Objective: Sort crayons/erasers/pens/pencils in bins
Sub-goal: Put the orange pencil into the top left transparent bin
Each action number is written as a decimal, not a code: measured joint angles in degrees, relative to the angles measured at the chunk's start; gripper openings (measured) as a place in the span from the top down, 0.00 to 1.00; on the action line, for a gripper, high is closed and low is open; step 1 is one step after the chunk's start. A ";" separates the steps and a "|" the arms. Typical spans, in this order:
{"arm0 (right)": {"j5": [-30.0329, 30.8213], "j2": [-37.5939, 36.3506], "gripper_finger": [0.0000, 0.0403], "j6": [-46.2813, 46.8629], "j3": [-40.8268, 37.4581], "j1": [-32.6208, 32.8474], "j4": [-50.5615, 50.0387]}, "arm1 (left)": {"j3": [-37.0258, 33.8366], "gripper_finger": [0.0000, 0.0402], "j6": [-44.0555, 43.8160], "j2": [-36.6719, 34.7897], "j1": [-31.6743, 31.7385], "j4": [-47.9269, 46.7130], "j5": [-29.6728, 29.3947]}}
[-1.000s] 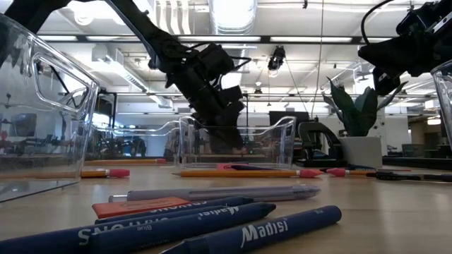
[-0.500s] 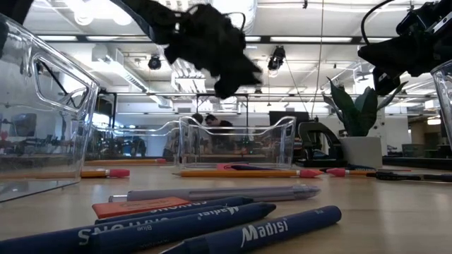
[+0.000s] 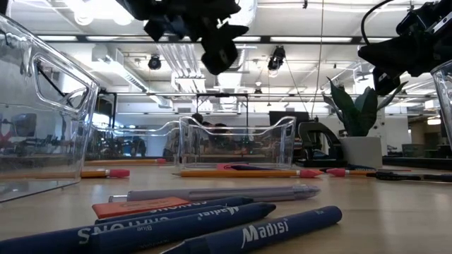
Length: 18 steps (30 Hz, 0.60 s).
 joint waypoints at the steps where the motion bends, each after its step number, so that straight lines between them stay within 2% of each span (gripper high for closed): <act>1: 0.01 0.00 0.94 0.01 -0.01 0.01 0.00 | -0.94 0.69 -1.12 -0.93 -0.66 0.14 -1.14; 4: 0.00 -0.02 0.94 -0.01 -0.02 0.02 -0.01 | -4.05 0.69 -5.05 -4.08 -2.63 0.30 -5.61; 10: 0.02 -0.02 0.94 0.01 0.01 -0.01 0.02 | -12.23 0.69 -15.92 -11.92 -6.70 -0.38 -18.50; 18: 0.02 -0.02 0.94 0.01 0.00 0.01 0.02 | -24.22 0.69 -31.09 -21.12 -10.78 -5.51 -34.17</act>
